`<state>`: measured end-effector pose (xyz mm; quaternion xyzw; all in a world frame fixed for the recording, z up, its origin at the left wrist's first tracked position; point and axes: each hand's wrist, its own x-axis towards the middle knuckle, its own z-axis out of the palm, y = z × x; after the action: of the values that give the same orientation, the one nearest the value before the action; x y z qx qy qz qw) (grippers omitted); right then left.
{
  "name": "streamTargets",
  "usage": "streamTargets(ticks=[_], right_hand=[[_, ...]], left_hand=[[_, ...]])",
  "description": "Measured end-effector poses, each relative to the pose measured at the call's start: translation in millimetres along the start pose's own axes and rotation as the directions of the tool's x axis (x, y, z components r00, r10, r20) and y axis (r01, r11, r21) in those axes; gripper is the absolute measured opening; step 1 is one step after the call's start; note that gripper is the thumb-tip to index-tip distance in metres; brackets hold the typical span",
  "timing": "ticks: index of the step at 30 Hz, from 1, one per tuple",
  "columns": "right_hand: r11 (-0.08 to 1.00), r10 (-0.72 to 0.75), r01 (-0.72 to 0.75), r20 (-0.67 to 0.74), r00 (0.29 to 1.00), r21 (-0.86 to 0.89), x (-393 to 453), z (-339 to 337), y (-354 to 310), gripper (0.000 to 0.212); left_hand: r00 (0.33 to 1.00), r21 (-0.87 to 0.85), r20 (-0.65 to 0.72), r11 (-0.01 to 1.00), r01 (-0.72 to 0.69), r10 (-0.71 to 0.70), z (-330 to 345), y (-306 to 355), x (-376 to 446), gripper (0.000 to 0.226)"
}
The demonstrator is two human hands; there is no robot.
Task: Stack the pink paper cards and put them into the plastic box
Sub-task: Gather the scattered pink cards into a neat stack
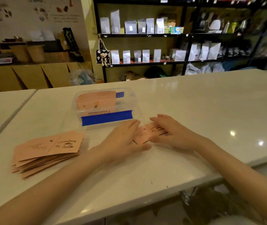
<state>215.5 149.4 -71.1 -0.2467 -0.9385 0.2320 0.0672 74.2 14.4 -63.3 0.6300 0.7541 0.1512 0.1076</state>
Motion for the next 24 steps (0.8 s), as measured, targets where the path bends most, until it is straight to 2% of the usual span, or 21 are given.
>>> streamTargets(ticks=[5, 11, 18, 24], right_hand=[[0.995, 0.014, -0.009, 0.056, 0.998, -0.097, 3.8, 1.0, 10.8, 0.088], [0.994, -0.004, 0.005, 0.01, 1.0, -0.11, 6.4, -4.5, 15.2, 0.075], [0.996, -0.002, 0.0, -0.022, 1.0, -0.084, 5.3, -9.1, 12.5, 0.061], [0.995, -0.067, 0.062, -0.057, 0.996, -0.08, 2.0, -6.7, -0.2, 0.058]], left_hand=[[0.998, 0.116, -0.028, 0.991, 0.061, -0.059, 11.3, -7.8, 6.7, 0.084], [0.996, 0.129, -0.083, 0.99, 0.051, -0.04, 12.1, -14.9, 10.5, 0.07], [0.997, 0.053, -0.081, 0.999, 0.009, -0.004, 2.6, -12.4, 11.4, 0.067], [0.995, -0.119, -0.053, 0.99, 0.075, -0.082, -16.4, -16.6, 6.4, 0.066]])
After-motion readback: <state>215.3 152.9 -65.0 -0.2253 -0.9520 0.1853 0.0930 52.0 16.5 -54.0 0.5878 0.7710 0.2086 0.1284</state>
